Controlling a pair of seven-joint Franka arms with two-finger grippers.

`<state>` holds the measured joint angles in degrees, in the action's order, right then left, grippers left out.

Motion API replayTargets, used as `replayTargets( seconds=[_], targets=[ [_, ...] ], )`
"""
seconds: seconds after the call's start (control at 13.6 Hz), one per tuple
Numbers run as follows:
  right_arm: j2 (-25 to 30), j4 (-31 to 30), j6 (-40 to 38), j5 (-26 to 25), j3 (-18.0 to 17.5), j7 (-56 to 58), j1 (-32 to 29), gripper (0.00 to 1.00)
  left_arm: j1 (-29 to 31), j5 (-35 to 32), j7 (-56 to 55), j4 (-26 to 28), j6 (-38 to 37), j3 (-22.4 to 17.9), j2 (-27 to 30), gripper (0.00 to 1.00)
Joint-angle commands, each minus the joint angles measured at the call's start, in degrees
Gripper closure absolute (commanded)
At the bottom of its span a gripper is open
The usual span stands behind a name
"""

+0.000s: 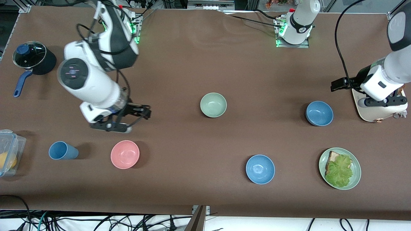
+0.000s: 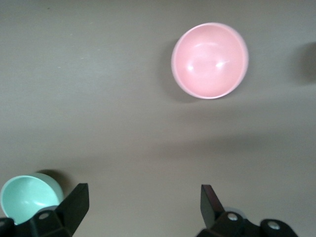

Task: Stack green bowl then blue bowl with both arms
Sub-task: 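Release the green bowl and withdraw the right gripper while the left gripper reaches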

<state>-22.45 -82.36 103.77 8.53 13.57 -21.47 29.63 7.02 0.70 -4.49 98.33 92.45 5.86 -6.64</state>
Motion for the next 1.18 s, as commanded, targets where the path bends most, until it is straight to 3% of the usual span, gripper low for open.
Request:
replayTargets(
  seconds=[0.0, 0.22, 0.44, 0.52, 0.74, 0.96, 1.03, 1.11],
  targets=[
    [6.6, -1.6, -5.6, -0.1, 2.2, 2.3, 0.3, 0.0, 4.7, -0.4, 8.7, 2.0, 4.6, 0.3, -2.5, 0.0],
    [10.8, -4.3, -9.0, -0.4, 3.0, 2.9, 0.3, 0.0, 7.4, -0.5, 15.1, 7.9, 13.7, 0.2, -5.1, 0.0],
    [12.3, -7.7, -8.9, -0.8, 5.3, 8.0, 0.2, 0.0, 8.9, -0.5, 20.6, 20.2, 32.5, 0.2, -5.5, 0.0],
    [12.3, -8.1, -9.2, -0.9, 4.4, 9.2, -2.3, 0.0, 8.9, -0.5, 21.0, 23.9, 39.1, 0.2, -6.0, 0.0],
    [13.2, -8.9, -9.8, -1.5, -8.4, 9.4, -16.1, 0.0, 9.4, -3.9, 21.2, 31.2, 55.7, 0.2, -9.9, 0.0],
    [15.0, -10.6, -9.2, -4.0, -17.1, 9.9, -26.5, 0.0, 9.7, -7.1, 21.2, 31.2, 56.8, 0.1, -10.9, 0.0],
    [15.5, -11.4, -8.6, -4.1, -18.6, 9.9, -28.3, 0.0, 9.8, -7.6, 21.2, 31.2, 56.8, 0.1, -10.9, 0.06],
    [16.6, -12.5, -8.2, -4.2, -20.0, 10.1, -30.2, 0.0, 10.1, -7.7, 21.1, 31.2, 56.8, 0.2, -11.5, 0.21]
  ],
)
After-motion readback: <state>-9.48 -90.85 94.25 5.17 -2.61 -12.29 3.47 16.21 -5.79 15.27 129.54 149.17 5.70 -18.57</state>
